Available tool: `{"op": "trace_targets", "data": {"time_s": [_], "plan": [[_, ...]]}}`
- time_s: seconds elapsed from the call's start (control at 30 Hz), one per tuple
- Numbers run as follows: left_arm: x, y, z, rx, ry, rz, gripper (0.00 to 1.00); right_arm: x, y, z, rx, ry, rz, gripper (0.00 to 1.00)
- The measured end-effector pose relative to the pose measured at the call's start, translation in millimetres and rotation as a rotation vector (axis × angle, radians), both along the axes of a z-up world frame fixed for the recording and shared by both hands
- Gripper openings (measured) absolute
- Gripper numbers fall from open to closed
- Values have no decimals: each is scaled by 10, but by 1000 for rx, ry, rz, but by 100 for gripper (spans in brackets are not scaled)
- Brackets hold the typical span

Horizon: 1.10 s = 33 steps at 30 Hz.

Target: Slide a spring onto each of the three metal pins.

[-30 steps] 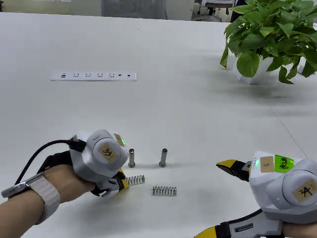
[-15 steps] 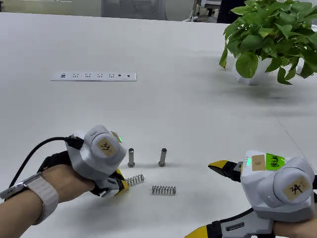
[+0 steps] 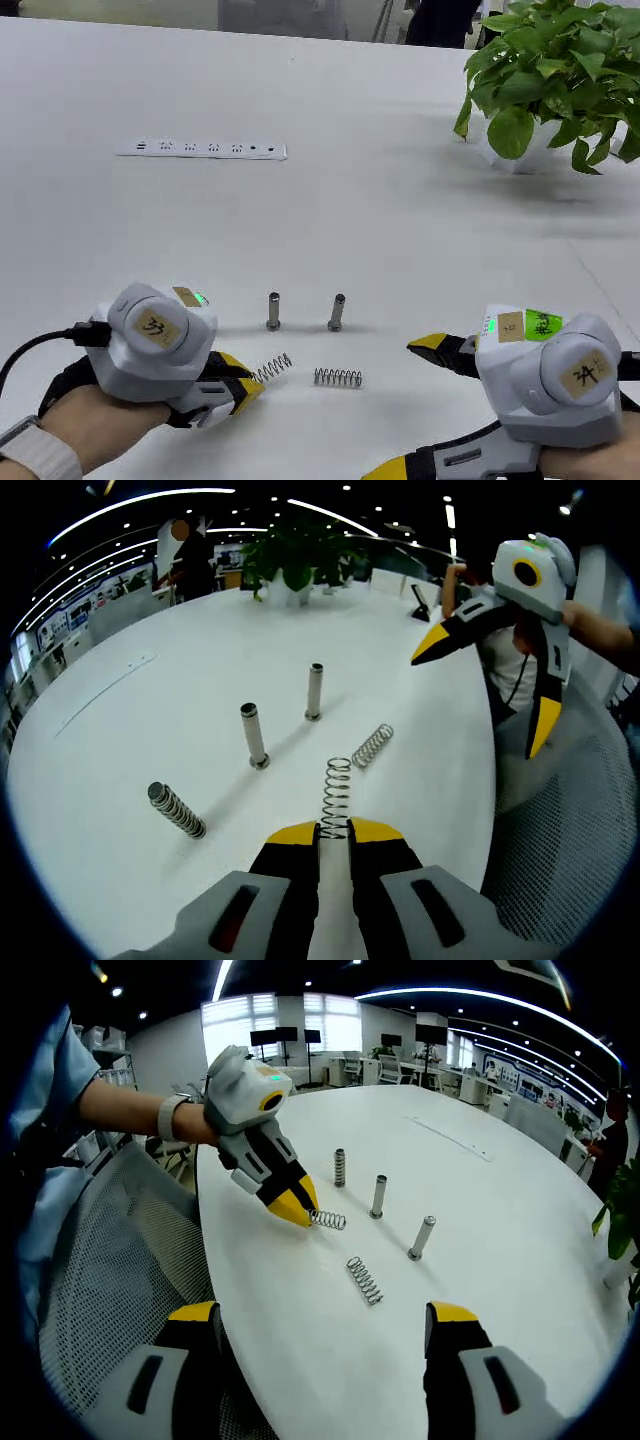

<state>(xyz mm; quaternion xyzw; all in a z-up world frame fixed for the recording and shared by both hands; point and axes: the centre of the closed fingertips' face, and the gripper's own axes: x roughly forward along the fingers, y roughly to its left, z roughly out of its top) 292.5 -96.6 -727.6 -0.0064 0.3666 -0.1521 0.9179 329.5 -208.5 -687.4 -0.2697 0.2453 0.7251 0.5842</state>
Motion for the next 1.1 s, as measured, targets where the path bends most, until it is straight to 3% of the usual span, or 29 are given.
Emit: {"op": "trace_targets", "data": {"time_s": [0.17,0.37,0.57,0.83,1.1], "plan": [[-69,-149,151,-11,-69,-68,10,-52,99,47,-10,29,25,77],[-170,-351,233,-9,-85,-136,10,-144,212,102,-21,62,64,66],[-213,-525,352,-6,-134,-210,10,-236,323,161,-12,83,125,59],[-223,-576,449,-22,-188,-264,10,-364,367,196,-6,117,196,41],[-229,-581,461,-12,-207,-305,10,-442,367,199,-7,144,222,27]]}}
